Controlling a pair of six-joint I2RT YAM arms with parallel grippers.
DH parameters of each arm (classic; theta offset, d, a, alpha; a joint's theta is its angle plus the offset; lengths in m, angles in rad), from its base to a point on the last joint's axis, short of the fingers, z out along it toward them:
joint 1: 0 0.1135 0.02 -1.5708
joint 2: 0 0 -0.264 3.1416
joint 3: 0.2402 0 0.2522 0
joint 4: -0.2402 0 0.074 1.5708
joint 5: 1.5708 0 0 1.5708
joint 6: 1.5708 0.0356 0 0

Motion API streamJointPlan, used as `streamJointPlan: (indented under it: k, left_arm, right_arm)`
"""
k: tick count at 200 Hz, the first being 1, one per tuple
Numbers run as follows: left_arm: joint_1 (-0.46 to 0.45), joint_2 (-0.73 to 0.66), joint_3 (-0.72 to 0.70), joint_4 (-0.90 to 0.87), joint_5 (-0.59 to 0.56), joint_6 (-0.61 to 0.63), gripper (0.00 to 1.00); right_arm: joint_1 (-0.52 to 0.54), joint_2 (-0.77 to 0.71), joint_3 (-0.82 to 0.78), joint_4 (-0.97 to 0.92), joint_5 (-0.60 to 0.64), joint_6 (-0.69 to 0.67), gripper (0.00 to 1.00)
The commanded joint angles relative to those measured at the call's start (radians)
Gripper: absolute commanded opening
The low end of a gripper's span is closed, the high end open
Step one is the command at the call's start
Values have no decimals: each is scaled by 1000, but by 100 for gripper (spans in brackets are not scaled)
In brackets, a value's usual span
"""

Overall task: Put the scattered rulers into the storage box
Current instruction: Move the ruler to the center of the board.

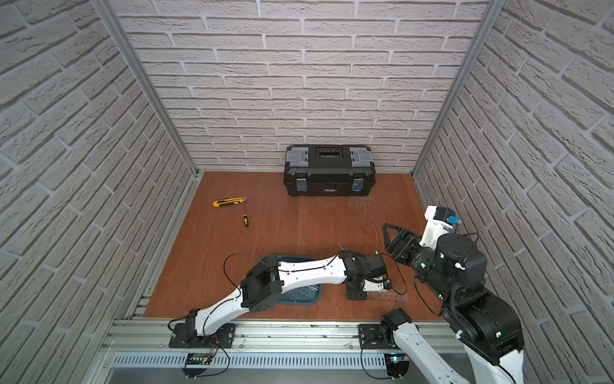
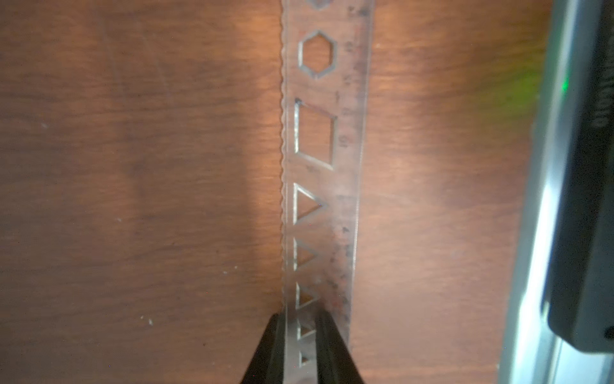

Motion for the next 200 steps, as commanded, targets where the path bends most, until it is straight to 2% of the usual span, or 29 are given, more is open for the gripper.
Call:
streamJointPlan:
  k: [1,67,132,200]
  left_arm:
    - [15,71,-89,-47,-26,-35,0]
    - [170,-32,-130,-17,-82,-30,0]
    - [331,-78,-145,15,-66,-37,0]
    - [508,-93,-183,24,-56,-13,0]
  right_arm:
    - [0,5,-27,31,0,-9,68]
    - [0,30,-124,81,-1,-5,68]
    - [0,75,-244,122,49,-8,68]
    - [-6,257,-448,340,-43,34,68]
